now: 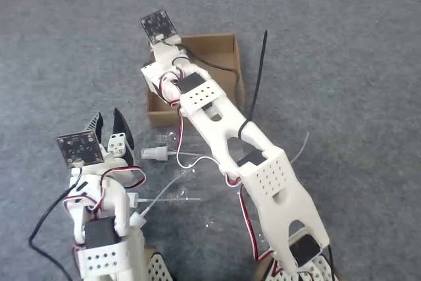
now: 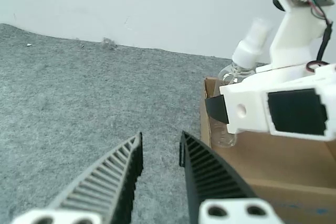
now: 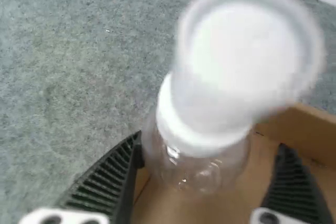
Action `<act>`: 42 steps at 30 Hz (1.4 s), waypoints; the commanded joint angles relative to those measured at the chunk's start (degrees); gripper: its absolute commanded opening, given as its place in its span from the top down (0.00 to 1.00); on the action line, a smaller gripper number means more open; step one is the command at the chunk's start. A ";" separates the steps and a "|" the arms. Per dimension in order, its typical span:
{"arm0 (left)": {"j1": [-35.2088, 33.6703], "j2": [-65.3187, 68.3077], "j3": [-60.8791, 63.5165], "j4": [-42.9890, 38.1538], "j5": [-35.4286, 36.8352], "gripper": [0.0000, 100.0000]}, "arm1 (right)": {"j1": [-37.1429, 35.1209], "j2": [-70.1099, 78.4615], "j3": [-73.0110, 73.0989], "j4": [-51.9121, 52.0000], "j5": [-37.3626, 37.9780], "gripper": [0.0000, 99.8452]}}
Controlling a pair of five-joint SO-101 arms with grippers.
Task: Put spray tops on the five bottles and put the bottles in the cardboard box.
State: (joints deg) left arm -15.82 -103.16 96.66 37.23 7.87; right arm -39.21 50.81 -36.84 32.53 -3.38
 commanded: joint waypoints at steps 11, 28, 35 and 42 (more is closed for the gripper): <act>-0.18 -0.26 -0.04 0.18 -0.44 0.89 | 1.01 -9.63 -0.88 8.04 4.57 0.64; -0.18 -0.44 -0.04 0.18 -0.44 0.89 | 1.36 -27.38 -0.88 27.74 4.48 0.64; -0.18 -0.44 -0.04 0.09 -0.44 0.89 | 1.45 -35.30 -0.88 37.14 4.57 0.64; -2.37 -0.53 -0.04 -0.26 -0.44 0.89 | 1.45 -45.32 -0.88 49.10 4.57 0.64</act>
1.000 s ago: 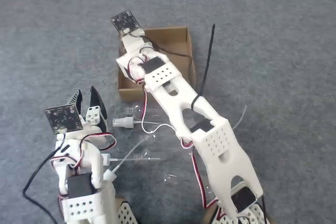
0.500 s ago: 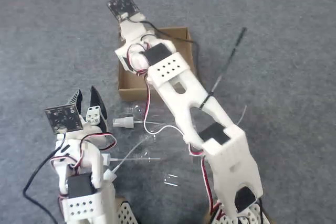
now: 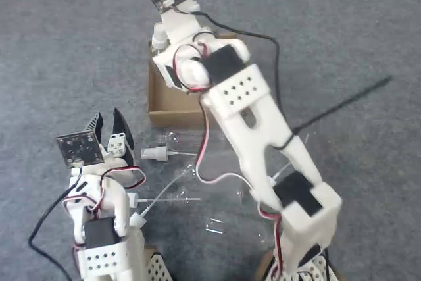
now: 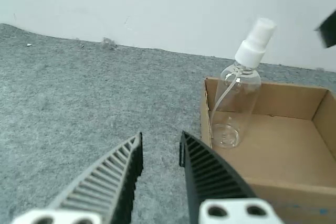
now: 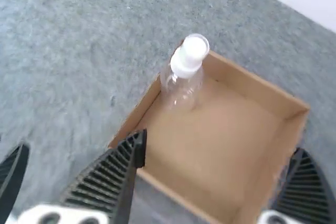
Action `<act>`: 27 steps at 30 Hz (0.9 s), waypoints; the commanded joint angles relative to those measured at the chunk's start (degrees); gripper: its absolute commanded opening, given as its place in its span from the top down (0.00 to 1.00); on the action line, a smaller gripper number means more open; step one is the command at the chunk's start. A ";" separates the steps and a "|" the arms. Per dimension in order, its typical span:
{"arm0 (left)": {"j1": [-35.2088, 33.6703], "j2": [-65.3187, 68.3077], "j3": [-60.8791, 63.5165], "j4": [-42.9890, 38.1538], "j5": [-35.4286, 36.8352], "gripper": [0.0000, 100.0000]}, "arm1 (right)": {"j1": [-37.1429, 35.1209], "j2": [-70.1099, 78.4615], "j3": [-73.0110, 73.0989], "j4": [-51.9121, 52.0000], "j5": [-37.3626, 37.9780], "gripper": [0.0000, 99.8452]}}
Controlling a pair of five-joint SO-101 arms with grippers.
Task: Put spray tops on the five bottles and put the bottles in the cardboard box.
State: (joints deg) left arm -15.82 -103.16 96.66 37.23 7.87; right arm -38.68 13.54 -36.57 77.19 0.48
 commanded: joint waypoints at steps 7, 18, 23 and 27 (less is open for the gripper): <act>-6.42 -0.53 -0.04 -2.55 0.09 0.89 | 0.57 -15.25 -0.79 15.87 1.14 0.64; -6.42 -0.53 -0.04 -2.55 0.09 0.89 | 0.75 -23.96 7.47 25.63 2.73 0.64; -6.42 -0.53 -0.04 -2.46 0.09 0.89 | 0.92 -31.08 17.49 25.54 4.13 0.64; -6.42 -0.53 -0.04 -2.46 0.09 0.89 | 0.48 -35.21 24.18 24.48 3.96 0.64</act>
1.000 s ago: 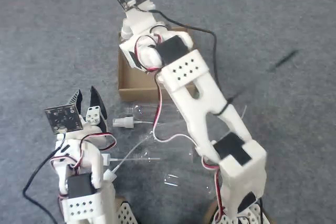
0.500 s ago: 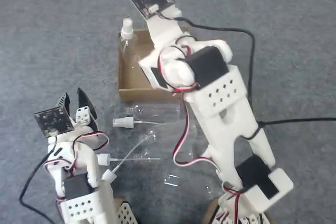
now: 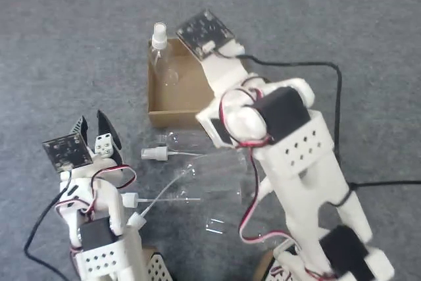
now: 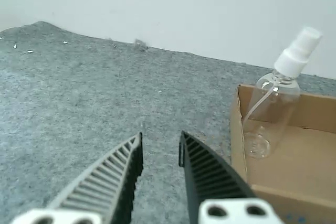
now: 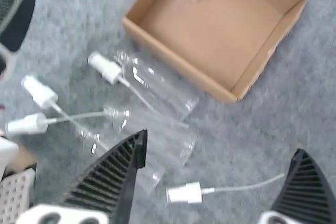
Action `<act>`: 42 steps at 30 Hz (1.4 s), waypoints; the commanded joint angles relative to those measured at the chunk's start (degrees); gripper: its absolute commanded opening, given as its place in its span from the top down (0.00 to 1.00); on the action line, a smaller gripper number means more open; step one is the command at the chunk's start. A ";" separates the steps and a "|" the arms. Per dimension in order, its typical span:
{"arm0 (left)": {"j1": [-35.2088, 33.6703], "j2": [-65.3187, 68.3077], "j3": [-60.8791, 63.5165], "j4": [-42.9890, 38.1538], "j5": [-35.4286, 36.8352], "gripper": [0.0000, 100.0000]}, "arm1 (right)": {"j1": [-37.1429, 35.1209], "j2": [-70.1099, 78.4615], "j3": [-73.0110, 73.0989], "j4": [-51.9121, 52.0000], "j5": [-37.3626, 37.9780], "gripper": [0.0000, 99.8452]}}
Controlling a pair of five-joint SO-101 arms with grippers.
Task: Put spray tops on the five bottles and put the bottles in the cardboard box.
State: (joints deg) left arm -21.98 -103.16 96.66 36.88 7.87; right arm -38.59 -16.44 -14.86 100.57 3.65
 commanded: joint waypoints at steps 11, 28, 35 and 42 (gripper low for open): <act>-5.01 -0.53 -0.92 -2.29 0.09 0.89 | -3.74 -8.04 18.73 -5.67 7.65 0.64; -6.95 -0.53 -0.75 -3.87 0.09 0.90 | -12.35 -7.96 39.74 -31.34 19.16 0.87; -8.35 -0.53 -0.84 -3.87 0.18 0.90 | -12.09 -7.87 44.66 -39.16 26.73 0.87; -8.26 -0.53 -0.84 -3.87 0.18 0.90 | -12.09 0.40 41.05 -40.84 32.44 0.82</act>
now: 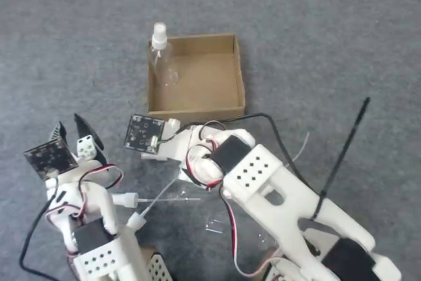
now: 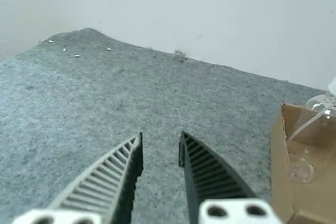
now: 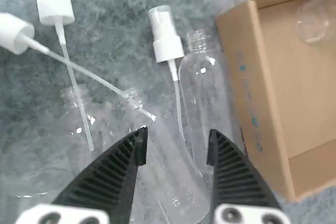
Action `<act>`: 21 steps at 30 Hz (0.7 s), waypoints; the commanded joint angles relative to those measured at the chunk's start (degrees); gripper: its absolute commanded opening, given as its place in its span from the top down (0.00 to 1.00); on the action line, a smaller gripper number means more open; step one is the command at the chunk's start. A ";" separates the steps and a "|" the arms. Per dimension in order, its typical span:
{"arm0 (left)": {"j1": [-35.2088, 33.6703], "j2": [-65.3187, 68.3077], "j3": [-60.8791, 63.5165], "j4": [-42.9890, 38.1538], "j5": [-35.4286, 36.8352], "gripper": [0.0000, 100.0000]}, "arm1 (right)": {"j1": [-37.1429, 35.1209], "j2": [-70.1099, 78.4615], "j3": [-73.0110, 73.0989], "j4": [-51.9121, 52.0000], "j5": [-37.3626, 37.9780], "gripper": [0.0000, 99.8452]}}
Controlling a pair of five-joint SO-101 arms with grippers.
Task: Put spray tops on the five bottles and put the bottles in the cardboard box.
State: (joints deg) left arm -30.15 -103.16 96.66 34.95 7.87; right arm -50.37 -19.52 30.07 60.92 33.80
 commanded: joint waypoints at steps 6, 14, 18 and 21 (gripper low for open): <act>0.00 -0.53 -0.75 -1.93 0.18 0.90 | -0.13 14.90 -12.40 -0.57 3.96 0.80; 0.00 -0.53 -0.75 -1.93 0.18 0.90 | 2.68 24.84 -19.60 -0.57 7.56 0.80; 0.09 -0.53 -0.75 -1.93 0.18 0.90 | 4.09 29.93 -22.86 -0.84 7.65 0.80; 0.09 -0.53 -0.75 -1.93 0.18 0.90 | 4.88 33.71 -25.14 -0.92 7.65 0.80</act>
State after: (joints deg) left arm -30.15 -103.16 96.66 34.95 7.87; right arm -46.86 12.57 8.70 60.48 40.75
